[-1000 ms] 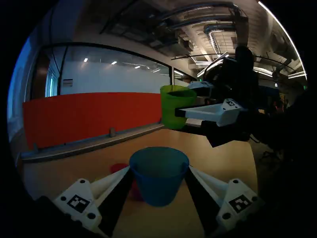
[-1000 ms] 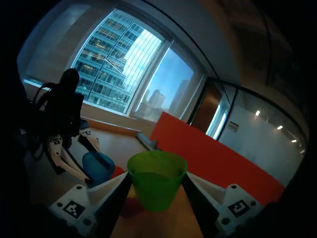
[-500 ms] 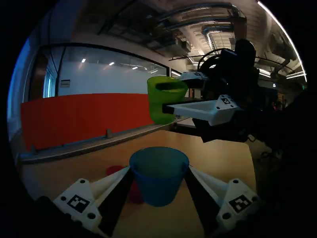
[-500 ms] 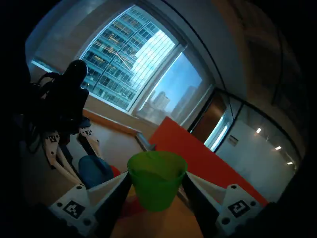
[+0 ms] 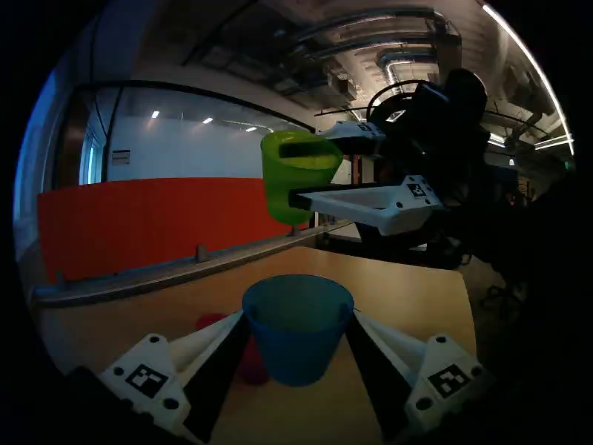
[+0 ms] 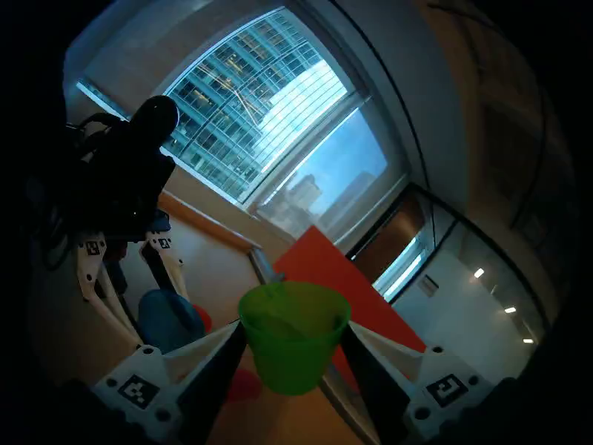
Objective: Pour water
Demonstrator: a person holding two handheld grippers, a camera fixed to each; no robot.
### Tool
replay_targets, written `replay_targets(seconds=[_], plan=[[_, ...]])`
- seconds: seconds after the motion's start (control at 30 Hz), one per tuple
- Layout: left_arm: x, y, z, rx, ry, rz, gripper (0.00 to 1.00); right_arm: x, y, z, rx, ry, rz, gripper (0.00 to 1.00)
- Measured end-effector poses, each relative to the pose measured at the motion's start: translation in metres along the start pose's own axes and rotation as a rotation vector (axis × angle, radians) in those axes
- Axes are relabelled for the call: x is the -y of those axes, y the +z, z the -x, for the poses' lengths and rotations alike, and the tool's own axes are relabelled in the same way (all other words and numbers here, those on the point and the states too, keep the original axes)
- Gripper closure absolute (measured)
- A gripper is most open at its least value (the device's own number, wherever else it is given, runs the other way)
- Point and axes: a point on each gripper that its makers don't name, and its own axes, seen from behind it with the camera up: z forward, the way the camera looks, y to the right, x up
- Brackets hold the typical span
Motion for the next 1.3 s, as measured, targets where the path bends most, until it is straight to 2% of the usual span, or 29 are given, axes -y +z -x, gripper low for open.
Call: replay_targets(seconds=[0.4, 1.0, 1.3], plan=[[-0.003, 0.001, -0.002, 0.001, 0.005, 0.005, 0.15, 0.001, 0.007, -0.018, -0.001, -0.104, 0.008, 0.12], [-0.004, 0.004, -0.003, 0.005, 0.003, 0.008, 0.15, -0.014, 0.012, -0.026, -0.006, -0.273, 0.027, 0.12], [-0.005, 0.003, -0.004, 0.003, 0.001, 0.012, 0.15, -0.015, 0.015, -0.028, -0.002, -0.333, 0.033, 0.12]])
